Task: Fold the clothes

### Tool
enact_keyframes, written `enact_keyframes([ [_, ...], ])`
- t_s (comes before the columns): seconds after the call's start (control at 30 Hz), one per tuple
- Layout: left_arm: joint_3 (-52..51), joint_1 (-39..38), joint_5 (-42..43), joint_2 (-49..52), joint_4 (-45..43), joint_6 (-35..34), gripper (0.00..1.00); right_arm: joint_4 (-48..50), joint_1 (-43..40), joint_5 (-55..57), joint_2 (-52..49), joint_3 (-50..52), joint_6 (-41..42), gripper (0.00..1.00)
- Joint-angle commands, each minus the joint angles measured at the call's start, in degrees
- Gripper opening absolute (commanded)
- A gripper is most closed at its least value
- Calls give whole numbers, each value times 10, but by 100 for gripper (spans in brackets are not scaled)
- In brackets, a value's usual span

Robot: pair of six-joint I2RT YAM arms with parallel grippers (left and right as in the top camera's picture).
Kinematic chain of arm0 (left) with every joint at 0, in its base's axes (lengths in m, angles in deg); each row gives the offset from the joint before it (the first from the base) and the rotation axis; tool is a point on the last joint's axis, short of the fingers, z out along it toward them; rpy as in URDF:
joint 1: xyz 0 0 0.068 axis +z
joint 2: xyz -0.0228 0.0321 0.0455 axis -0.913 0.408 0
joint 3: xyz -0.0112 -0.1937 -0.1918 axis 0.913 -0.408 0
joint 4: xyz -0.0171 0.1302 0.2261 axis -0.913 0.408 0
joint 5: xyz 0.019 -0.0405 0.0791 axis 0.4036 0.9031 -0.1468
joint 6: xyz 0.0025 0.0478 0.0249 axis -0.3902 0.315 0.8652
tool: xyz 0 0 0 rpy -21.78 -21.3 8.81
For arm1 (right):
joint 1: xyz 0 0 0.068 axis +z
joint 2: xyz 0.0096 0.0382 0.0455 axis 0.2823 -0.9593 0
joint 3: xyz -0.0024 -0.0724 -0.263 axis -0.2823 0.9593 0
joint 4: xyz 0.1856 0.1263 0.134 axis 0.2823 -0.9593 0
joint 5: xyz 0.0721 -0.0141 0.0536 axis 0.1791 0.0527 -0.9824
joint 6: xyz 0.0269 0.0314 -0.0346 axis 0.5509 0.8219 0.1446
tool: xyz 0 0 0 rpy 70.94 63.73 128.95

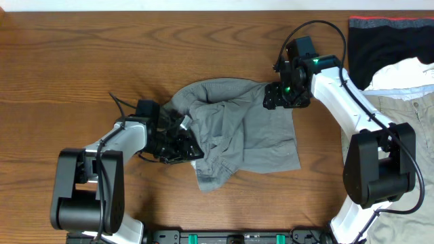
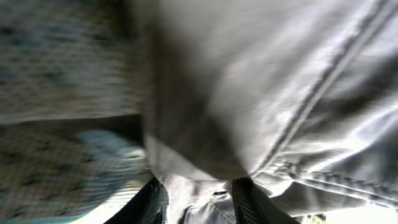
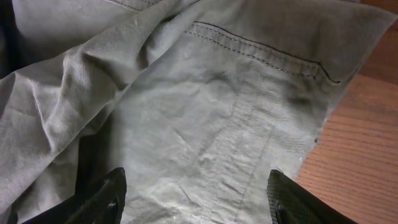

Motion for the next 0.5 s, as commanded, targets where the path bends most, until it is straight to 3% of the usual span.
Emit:
enact_keyframes([
  [0.0, -4, -24, 36, 7, -2, 20, 33, 2, -4, -3, 5, -1, 8, 71],
  [0.3, -4, -34, 28, 7, 7, -2, 7, 1, -6, -3, 5, -1, 8, 70],
  [0.47, -4, -10, -1, 1, 47, -12, 6, 1, -6, -2, 5, -1, 8, 68],
])
